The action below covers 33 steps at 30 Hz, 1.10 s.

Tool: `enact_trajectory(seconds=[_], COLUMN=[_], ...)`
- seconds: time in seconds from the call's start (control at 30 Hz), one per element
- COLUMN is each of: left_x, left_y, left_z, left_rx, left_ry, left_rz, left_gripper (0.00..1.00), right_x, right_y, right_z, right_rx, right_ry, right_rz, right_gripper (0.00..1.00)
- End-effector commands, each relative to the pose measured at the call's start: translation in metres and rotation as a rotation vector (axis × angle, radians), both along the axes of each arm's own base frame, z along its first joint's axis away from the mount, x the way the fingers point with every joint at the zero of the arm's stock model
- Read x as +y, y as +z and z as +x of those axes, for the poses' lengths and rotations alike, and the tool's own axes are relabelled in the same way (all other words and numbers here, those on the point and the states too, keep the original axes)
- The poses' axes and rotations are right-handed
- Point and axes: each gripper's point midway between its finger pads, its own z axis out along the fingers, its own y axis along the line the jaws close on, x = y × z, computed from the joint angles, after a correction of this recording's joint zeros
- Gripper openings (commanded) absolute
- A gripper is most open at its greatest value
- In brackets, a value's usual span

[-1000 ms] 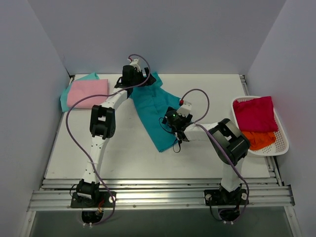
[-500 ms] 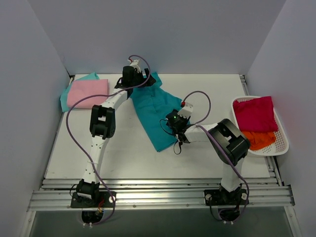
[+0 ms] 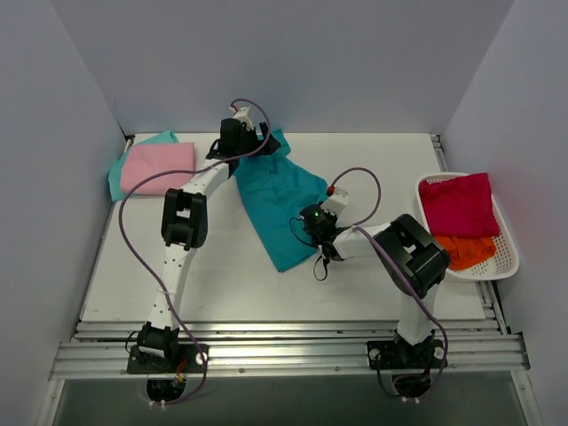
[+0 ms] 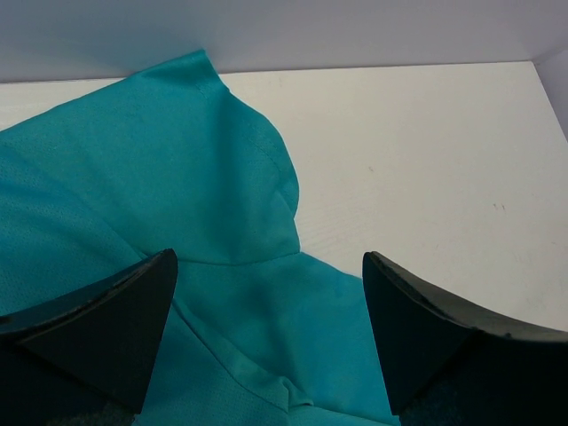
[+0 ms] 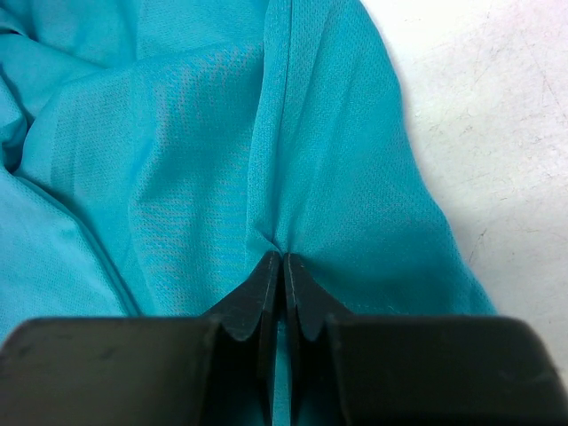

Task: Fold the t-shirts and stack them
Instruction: Flatten the tshirt out

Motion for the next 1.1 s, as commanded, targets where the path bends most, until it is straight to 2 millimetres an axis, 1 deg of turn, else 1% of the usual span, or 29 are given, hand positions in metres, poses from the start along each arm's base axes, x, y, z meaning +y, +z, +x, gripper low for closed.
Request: enact_trajectory(seconds=[0.0,0.03,0.07,0.1,0.13,0.17,0.2,0.23,0.27,0.3,0.37,0.4,0.43,0.47,0.5,0.53,0.57,0.6,0.63,0.67,0.7,0.73,0.83,0.87,0.93,0.97,1.0,1.03,1.07], left_x=[-0.005,-0.011,-0.017,-0.024,-0.03,-0.041,-0.046,-0.049,-0.052,-0.061,-0.065,-0.075,-0.079,-0.079,-0.086,-0.087,-0.084,-0.071,-0.066,-0.057,-0.052,-0.042,-0.038,-0.038,-0.031,-0.035,-0.034,-0.037,-0.041], left_y=[0.062,0.052,0.077,0.079,0.06,0.061,0.081,0.073,0.078,0.07,0.059,0.061,0.043,0.039,0.034,0.039,0.027,0.023,0.026,0.018,0.016,0.021,0.014,0.019,0.023,0.03,0.03,0.039,0.04], left_z=[0.011,0.012,0.016,0.017,0.02,0.018,0.021,0.024,0.026,0.023,0.026,0.023,0.02,0.021,0.017,0.017,0.013,0.017,0.015,0.011,0.01,0.011,0.005,0.004,0.003,0.001,0.001,0.001,-0.001], left_rx=[-0.136,-0.122,-0.164,-0.168,-0.146,-0.151,-0.201,-0.199,-0.233,-0.225,-0.223,-0.234,-0.196,-0.192,-0.175,-0.177,-0.123,-0.097,-0.067,-0.019,-0.002,0.002,0.017,0.013,-0.008,-0.034,-0.06,-0.088,-0.091], left_ry=[0.0,-0.007,-0.016,-0.023,-0.017,-0.026,-0.025,-0.002,0.004,0.006,0.057,0.058,0.067,0.101,0.108,0.12,0.15,0.255,0.302,0.339,0.375,0.44,0.478,0.478,0.506,0.508,0.495,0.484,0.463], left_rz=[-0.066,-0.076,-0.101,-0.11,-0.11,-0.113,-0.131,-0.138,-0.153,-0.157,-0.137,-0.126,-0.097,-0.075,-0.064,-0.066,-0.028,-0.005,0.007,0.032,0.043,0.057,0.115,0.128,0.177,0.191,0.244,0.254,0.268], left_gripper=[0.94,0.94,0.94,0.94,0.94,0.94,0.94,0.94,0.94,0.94,0.94,0.94,0.94,0.94,0.94,0.94,0.94,0.94,0.94,0.95,0.96,0.98,0.99,0.99,0.99,0.99,0.99,0.99,0.99], right_x=[-0.014,-0.017,-0.018,-0.019,-0.019,-0.021,-0.02,-0.021,-0.021,-0.022,-0.023,-0.024,-0.025,-0.026,-0.026,-0.028,-0.028,-0.028,-0.028,-0.028,-0.028,-0.028,-0.03,-0.031,-0.032,-0.034,-0.035,-0.036,-0.039], right_y=[-0.03,-0.032,-0.03,-0.029,-0.028,-0.027,-0.025,-0.024,-0.021,-0.022,-0.018,-0.018,-0.017,-0.014,-0.013,-0.013,-0.009,-0.007,-0.005,0.001,0.003,0.007,0.019,0.026,0.031,0.036,0.037,0.038,0.042], right_z=[-0.028,-0.031,-0.032,-0.033,-0.034,-0.036,-0.038,-0.039,-0.04,-0.043,-0.045,-0.047,-0.048,-0.048,-0.049,-0.049,-0.049,-0.049,-0.05,-0.05,-0.051,-0.052,-0.056,-0.058,-0.062,-0.065,-0.067,-0.07,-0.073], right_rx=[0.115,0.121,0.118,0.118,0.116,0.115,0.112,0.111,0.106,0.11,0.103,0.105,0.102,0.096,0.095,0.094,0.088,0.087,0.085,0.075,0.072,0.066,0.049,0.036,0.03,0.024,0.023,0.029,0.019], right_ry=[0.013,0.012,0.01,0.009,0.009,0.01,0.015,0.015,0.016,0.019,0.021,0.022,0.02,0.021,0.023,0.021,0.022,0.024,0.024,0.027,0.029,0.03,0.036,0.038,0.043,0.047,0.049,0.051,0.049], right_rz=[-0.057,-0.06,-0.058,-0.057,-0.053,-0.053,-0.051,-0.05,-0.048,-0.049,-0.043,-0.043,-0.04,-0.037,-0.035,-0.037,-0.034,-0.032,-0.031,-0.021,-0.016,-0.01,0.007,0.021,0.03,0.04,0.044,0.043,0.051], right_gripper=[0.0,0.0,0.0,0.0,0.0,0.0,0.0,0.0,0.0,0.0,0.0,0.0,0.0,0.0,0.0,0.0,0.0,0.0,0.0,0.0,0.0,0.0,0.0,0.0,0.0,0.0,0.0,0.0,0.0])
